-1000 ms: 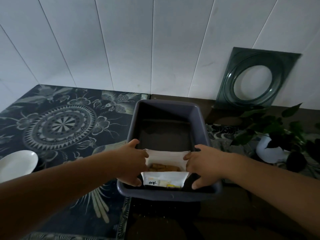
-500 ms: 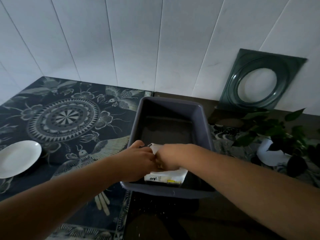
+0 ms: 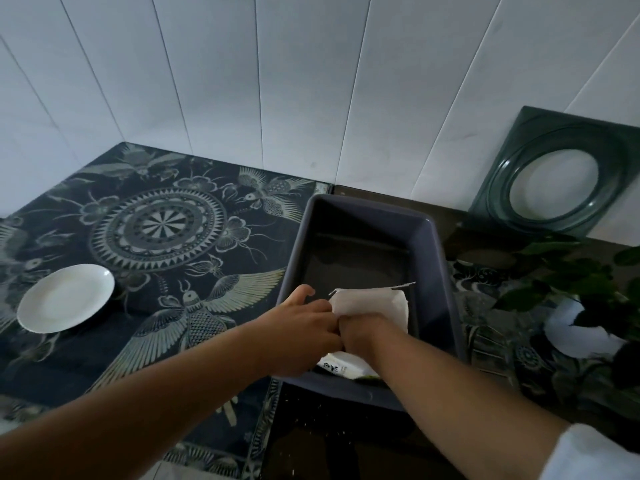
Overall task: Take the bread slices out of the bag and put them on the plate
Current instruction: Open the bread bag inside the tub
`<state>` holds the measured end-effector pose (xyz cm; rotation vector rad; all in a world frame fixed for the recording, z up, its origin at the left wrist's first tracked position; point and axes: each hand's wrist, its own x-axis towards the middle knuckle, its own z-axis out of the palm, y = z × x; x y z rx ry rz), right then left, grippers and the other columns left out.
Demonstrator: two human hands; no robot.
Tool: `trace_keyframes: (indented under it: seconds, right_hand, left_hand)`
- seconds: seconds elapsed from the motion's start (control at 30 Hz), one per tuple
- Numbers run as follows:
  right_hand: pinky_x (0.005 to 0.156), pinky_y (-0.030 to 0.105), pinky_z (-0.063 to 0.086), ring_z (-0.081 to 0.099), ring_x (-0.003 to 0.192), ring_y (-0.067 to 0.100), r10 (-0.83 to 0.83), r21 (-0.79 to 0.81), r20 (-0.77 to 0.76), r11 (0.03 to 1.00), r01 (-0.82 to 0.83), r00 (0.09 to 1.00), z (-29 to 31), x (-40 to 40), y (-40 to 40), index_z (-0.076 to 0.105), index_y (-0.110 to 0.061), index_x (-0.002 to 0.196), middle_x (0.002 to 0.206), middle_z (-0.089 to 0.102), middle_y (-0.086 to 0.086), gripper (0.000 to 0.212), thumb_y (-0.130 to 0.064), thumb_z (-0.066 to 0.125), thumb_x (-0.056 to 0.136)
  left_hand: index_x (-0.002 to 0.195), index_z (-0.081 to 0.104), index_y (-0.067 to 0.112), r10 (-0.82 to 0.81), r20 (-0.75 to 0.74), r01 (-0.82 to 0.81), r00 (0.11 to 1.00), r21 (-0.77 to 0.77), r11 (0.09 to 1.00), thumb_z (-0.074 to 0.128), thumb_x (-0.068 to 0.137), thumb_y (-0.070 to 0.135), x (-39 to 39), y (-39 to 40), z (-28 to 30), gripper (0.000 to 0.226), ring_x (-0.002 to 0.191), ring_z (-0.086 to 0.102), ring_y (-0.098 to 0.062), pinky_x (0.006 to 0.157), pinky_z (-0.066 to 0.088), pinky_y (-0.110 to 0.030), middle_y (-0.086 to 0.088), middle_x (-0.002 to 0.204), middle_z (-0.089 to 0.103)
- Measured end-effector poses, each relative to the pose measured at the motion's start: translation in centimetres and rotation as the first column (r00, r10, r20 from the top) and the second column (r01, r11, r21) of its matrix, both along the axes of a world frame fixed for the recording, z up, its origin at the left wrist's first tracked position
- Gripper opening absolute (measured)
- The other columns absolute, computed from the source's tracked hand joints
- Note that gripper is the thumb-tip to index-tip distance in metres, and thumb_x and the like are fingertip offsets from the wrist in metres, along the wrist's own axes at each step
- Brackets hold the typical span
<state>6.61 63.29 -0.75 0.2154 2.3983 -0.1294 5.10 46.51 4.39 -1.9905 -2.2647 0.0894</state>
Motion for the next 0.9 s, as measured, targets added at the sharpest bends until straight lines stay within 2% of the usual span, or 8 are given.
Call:
trace_keyframes:
  seconds: [0.1, 0.23, 0.37, 0.53, 0.6, 0.7, 0.77, 0.9]
  right_hand:
    - [0.109, 0.042, 0.037, 0.045, 0.132, 0.03, 0.009, 0.0, -0.011, 1.0, -0.009, 1.0, -0.8, 0.0, -0.2, 0.045, -0.022, 0.142, 0.146, 0.05, 0.006, 0.044, -0.039, 0.04, 0.101]
    - [0.109, 0.044, 0.035, 0.046, 0.13, 0.036, -0.073, -0.19, -0.098, 0.98, 0.053, 0.993, -2.1, 0.6, -0.6, 0.043, -0.008, 0.143, 0.143, 0.05, 0.017, 0.043, -0.023, 0.043, 0.103]
    - [0.108, 0.039, 0.032, 0.042, 0.134, 0.031, -0.089, -0.204, -0.202, 0.978, 0.047, 0.975, -2.5, 1.3, 0.0, 0.024, -0.013, 0.152, 0.152, 0.041, 0.013, 0.059, -0.037, 0.042, 0.102]
    - [0.1, 0.042, 0.041, 0.054, 0.122, 0.032, -0.059, -0.161, -0.162, 0.986, 0.033, 0.985, -2.1, 1.1, 0.1, 0.053, -0.012, 0.133, 0.132, 0.06, 0.011, 0.042, -0.036, 0.046, 0.099]
    - [0.097, 0.042, 0.045, 0.055, 0.121, 0.031, 0.015, -0.118, -0.224, 0.992, -0.043, 0.974, -1.7, 1.3, 0.1, 0.052, -0.013, 0.133, 0.132, 0.059, 0.01, 0.039, -0.029, 0.046, 0.098]
    - [0.087, 0.041, 0.051, 0.062, 0.109, 0.028, 0.155, -0.016, -0.244, 0.986, -0.164, 0.957, -1.0, 1.6, 0.2, 0.061, -0.013, 0.118, 0.121, 0.064, 0.008, 0.032, -0.027, 0.053, 0.09]
    - [0.085, 0.04, 0.052, 0.063, 0.102, 0.026, 0.198, 0.009, -0.239, 0.979, -0.201, 0.951, -0.2, 1.5, 0.3, 0.063, -0.013, 0.11, 0.115, 0.067, 0.007, 0.028, -0.031, 0.056, 0.089]
    - [0.075, 0.037, 0.048, 0.062, 0.093, 0.022, 0.261, 0.012, -0.204, 0.964, -0.264, 0.944, 2.8, 1.7, 0.3, 0.063, -0.02, 0.109, 0.109, 0.067, 0.003, 0.034, -0.045, 0.056, 0.088]
  left_hand:
    - [0.098, 0.067, 0.029, 0.028, -0.002, -0.028, 1.0, 0.007, 1.0, 0.066, 0.077, 0.022, -0.2, 0.2, -0.7, 0.023, 0.106, 0.055, -0.023, 0.097, 0.036, -0.053, 0.003, 0.098, 0.063]
    - [0.098, 0.068, 0.028, 0.106, 0.015, -0.107, 0.994, 0.059, 0.993, 0.062, 0.08, 0.042, -0.5, 0.2, -1.5, 0.023, 0.135, 0.033, -0.03, 0.105, 0.029, -0.057, -0.003, 0.13, 0.055]
    - [0.105, 0.065, 0.036, 0.184, 0.132, -0.192, 0.974, 0.046, 0.98, 0.052, 0.081, 0.058, -0.7, 0.0, -1.8, 0.035, 0.144, 0.012, -0.032, 0.109, 0.018, -0.06, -0.002, 0.146, 0.039]
    - [0.097, 0.071, 0.035, 0.248, 0.281, -0.296, 0.927, 0.144, 0.944, 0.048, 0.09, 0.053, -0.6, 0.5, -1.8, 0.03, 0.14, 0.023, -0.032, 0.105, 0.025, -0.059, 0.002, 0.14, 0.05]
    - [0.116, 0.062, 0.038, 0.279, 0.32, -0.345, 0.905, 0.172, 0.923, 0.052, 0.09, 0.047, -0.5, 0.9, -2.2, 0.029, 0.138, 0.026, -0.028, 0.104, 0.028, -0.054, 0.004, 0.139, 0.049]
    - [0.139, 0.037, 0.035, 0.272, 0.419, -0.366, 0.866, 0.162, 0.916, 0.055, 0.085, 0.045, -0.4, 1.3, -2.9, 0.058, 0.136, 0.029, -0.02, 0.103, 0.032, -0.045, 0.006, 0.142, 0.043]
    - [0.144, 0.027, 0.033, 0.237, 0.521, -0.369, 0.82, 0.165, 0.914, 0.057, 0.083, 0.045, -0.4, 1.3, -3.2, 0.068, 0.138, 0.028, -0.017, 0.107, 0.032, -0.041, 0.005, 0.149, 0.036]
    - [0.145, 0.02, 0.035, 0.185, 0.678, -0.398, 0.711, 0.171, 0.901, 0.063, 0.083, 0.048, -0.2, 1.0, -3.3, 0.077, 0.135, 0.027, -0.006, 0.102, 0.018, -0.009, 0.014, 0.149, 0.027]
